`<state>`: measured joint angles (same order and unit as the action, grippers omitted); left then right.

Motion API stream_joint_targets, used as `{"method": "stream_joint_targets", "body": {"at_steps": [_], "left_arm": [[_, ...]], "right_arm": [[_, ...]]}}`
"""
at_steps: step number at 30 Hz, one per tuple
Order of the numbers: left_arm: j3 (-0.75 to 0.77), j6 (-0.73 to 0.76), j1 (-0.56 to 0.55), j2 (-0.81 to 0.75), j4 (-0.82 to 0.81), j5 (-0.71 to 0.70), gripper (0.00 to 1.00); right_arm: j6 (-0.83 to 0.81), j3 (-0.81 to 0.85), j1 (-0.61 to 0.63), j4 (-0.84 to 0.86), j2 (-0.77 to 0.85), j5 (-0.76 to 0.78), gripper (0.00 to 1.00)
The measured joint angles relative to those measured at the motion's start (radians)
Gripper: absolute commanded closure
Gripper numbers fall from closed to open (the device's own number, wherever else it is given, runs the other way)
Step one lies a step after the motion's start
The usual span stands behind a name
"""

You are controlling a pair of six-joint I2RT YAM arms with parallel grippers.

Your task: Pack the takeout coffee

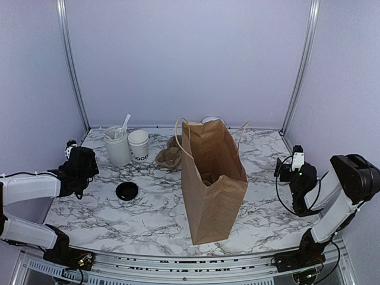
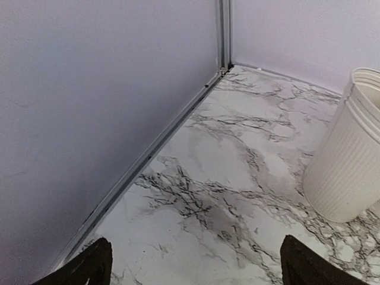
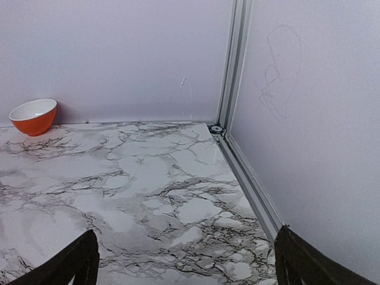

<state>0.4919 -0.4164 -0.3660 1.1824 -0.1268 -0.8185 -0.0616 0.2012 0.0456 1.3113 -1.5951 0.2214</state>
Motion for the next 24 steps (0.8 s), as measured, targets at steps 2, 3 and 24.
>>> {"method": "stream_joint_targets", "body": {"at_steps": [2,3,24], "left_arm": [[0.018,0.027,0.037,0.043,-0.021,-0.034,0.01],[0.026,0.042,0.059,0.066,-0.042,-0.049,0.01],[-0.065,0.361,0.289,0.332,-0.702,0.369,0.01]], "right_arm": [[-0.002,0.0,0.0,0.006,0.0,-0.004,0.0],[-0.003,0.0,0.0,0.01,0.0,-0.004,0.0],[-0.003,0.0,0.0,0.02,0.0,-0.01,0.0]]}}
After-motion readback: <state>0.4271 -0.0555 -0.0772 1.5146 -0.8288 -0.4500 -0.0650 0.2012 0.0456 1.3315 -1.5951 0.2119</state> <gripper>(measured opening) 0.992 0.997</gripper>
